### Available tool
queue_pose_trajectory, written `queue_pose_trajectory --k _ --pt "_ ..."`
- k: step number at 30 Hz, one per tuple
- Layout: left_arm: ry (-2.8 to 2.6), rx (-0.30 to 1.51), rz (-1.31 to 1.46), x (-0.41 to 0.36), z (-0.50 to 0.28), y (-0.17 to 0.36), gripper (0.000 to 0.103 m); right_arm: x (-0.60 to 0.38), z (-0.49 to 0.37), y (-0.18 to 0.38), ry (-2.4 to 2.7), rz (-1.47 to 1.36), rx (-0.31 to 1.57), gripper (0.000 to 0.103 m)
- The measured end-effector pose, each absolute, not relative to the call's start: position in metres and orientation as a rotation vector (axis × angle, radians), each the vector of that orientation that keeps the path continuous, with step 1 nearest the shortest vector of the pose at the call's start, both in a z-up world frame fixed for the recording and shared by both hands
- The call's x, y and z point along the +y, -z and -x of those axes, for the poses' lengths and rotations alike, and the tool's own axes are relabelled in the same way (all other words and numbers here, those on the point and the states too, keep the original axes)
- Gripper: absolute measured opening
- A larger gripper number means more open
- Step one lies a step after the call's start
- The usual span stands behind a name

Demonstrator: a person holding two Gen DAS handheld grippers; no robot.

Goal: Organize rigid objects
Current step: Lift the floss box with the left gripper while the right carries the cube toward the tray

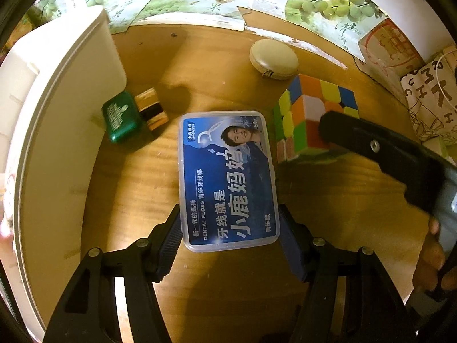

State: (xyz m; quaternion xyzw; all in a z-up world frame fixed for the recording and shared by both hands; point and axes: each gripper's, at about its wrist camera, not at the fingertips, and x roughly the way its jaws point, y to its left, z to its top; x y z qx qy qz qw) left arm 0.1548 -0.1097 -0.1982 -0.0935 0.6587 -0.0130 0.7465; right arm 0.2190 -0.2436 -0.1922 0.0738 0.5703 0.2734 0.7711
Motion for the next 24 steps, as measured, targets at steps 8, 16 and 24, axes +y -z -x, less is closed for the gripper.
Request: queue_pose_trajectory --k 8,16,24 --pt "0.024 1.432 0.242 -0.096 -0.13 0.187 0.066 -0.227 -0.221 0.194 -0.562 -0.116 1.292 0.072" --pt "0.013 1.412 0.291 -0.084 -0.109 0.171 0.066 -0.211 -0.226 0.201 -0.474 -0.037 1.345 0.072" --pt "0.016 1.377 0.316 -0.077 -0.091 0.153 0.066 -0.209 -0.221 0.201 -0.454 -0.002 1.362 0.066"
